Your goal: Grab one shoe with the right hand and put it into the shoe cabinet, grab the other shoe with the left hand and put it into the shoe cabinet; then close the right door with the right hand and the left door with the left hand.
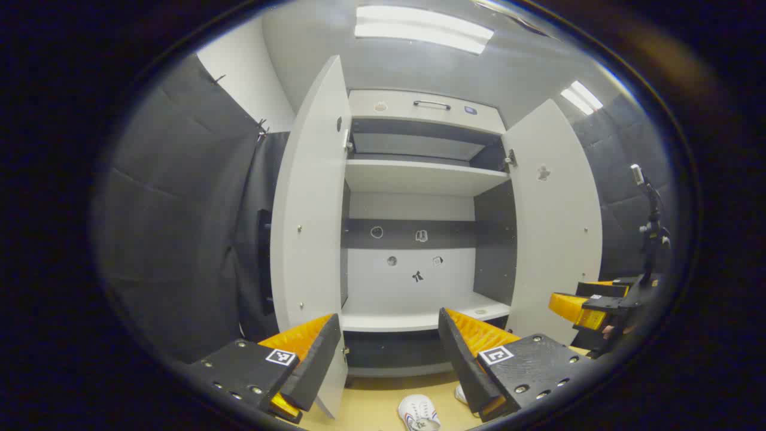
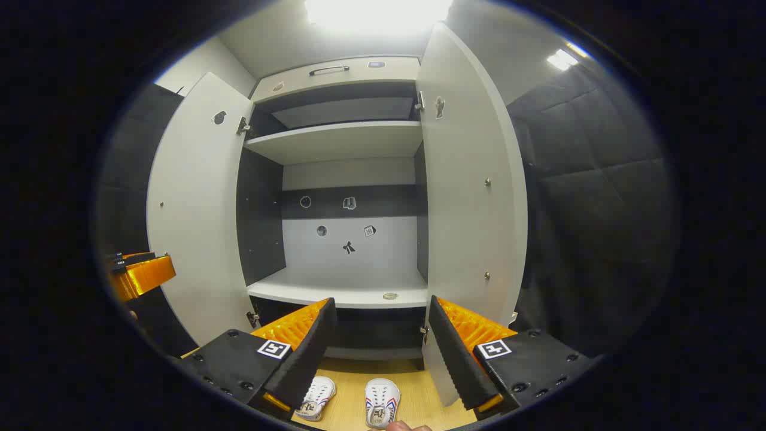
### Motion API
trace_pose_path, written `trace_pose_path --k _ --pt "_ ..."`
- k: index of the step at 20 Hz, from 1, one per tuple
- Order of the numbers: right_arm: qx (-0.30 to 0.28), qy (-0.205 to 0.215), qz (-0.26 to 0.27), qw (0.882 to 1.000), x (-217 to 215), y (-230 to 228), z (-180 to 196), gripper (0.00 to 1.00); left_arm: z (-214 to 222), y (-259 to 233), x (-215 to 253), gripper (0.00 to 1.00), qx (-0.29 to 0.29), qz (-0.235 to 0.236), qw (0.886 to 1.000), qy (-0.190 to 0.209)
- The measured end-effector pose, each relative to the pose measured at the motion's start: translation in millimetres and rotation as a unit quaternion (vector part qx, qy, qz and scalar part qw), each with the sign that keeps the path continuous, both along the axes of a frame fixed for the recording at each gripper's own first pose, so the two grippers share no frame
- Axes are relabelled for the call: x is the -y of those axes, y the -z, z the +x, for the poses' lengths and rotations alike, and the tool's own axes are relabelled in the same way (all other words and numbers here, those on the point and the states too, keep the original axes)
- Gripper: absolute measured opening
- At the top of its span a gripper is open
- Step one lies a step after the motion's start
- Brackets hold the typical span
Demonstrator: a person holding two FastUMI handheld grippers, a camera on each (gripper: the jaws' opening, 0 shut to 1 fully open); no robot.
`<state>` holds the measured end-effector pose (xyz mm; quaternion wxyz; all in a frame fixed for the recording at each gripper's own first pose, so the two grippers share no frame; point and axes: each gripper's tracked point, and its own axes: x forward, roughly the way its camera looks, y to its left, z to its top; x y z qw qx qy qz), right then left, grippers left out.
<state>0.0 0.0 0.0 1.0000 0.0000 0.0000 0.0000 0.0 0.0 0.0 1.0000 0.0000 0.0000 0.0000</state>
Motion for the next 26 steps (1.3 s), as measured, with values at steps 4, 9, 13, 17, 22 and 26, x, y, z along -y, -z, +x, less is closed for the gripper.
trace_pose_path --k 4,9,13,17,22,26 --pt "-0.008 -0.001 -0.006 1.000 0 2 -2 0.96 -4 10 8 0.97 -0.013 -0.010 1.000 0.012" --pt "-0.012 -0.005 -0.019 1.000 -3 2 0 0.97 -10 21 -2 0.94 -0.025 -0.015 1.000 -0.002" --pt "-0.022 -0.012 -0.013 1.000 -9 7 5 0.96 -13 25 -13 0.94 -0.030 -0.014 0.999 -0.014" --pt "-0.038 -0.026 -0.009 0.999 -16 20 15 0.96 -11 27 -13 0.94 -0.043 -0.004 0.999 -0.016" --pt "-0.103 -0.041 -0.025 0.993 -24 52 34 0.96 -25 26 -13 0.94 -0.039 -0.026 0.998 -0.030" --pt "-0.120 -0.069 -0.037 0.990 -35 57 57 0.98 -39 39 -13 0.94 -0.052 -0.046 0.997 -0.041"
